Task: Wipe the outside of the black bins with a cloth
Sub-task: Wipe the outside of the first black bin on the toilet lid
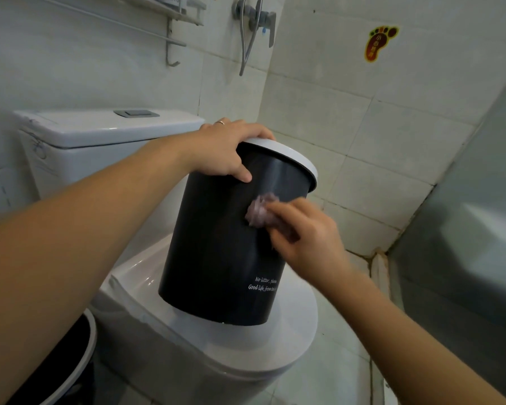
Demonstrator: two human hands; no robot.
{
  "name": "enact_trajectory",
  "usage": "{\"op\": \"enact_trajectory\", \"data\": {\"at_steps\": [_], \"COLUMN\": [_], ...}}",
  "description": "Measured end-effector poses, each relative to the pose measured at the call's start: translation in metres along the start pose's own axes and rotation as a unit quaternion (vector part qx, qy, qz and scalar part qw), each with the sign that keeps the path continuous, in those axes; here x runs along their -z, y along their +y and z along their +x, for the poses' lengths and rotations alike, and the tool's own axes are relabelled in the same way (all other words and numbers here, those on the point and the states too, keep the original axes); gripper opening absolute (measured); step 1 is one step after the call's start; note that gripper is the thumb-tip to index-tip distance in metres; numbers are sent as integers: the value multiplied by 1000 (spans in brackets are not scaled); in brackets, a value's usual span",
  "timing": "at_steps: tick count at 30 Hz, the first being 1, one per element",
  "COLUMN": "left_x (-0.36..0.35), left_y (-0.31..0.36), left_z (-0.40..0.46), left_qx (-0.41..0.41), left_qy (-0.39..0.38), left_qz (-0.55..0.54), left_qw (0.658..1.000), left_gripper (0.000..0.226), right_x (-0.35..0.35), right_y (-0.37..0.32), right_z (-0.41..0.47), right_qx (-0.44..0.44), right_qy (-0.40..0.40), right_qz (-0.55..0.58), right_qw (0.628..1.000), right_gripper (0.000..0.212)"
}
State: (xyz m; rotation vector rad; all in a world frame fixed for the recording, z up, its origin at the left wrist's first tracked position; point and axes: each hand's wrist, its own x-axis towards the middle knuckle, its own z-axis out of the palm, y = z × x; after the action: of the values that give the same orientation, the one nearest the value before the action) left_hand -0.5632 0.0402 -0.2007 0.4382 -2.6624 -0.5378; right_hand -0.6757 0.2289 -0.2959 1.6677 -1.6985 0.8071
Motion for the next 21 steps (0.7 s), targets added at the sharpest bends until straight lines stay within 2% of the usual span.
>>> {"op": "enact_trajectory", "data": {"at_steps": [5,12,21], "left_x": [1,-2,-4], "left_y": [-3,-1,-5], "left_z": [1,4,9], "left_qx": [3,3,14], "left_qy": [-2,9,6], "left_qz": [-9,4,1], "left_qw": [1000,1000,1000], "left_gripper": [68,72,77], "right_x": [-3,-6,-10], "right_y": [-14,-18,-42], "right_z": [-38,-37,-94], "right_qx": [52,-4,117], "right_qy": [-94,-36,-197], "right_qz": [18,-5,45], "right_qw": [994,999,972], "right_gripper": [31,28,19]}}
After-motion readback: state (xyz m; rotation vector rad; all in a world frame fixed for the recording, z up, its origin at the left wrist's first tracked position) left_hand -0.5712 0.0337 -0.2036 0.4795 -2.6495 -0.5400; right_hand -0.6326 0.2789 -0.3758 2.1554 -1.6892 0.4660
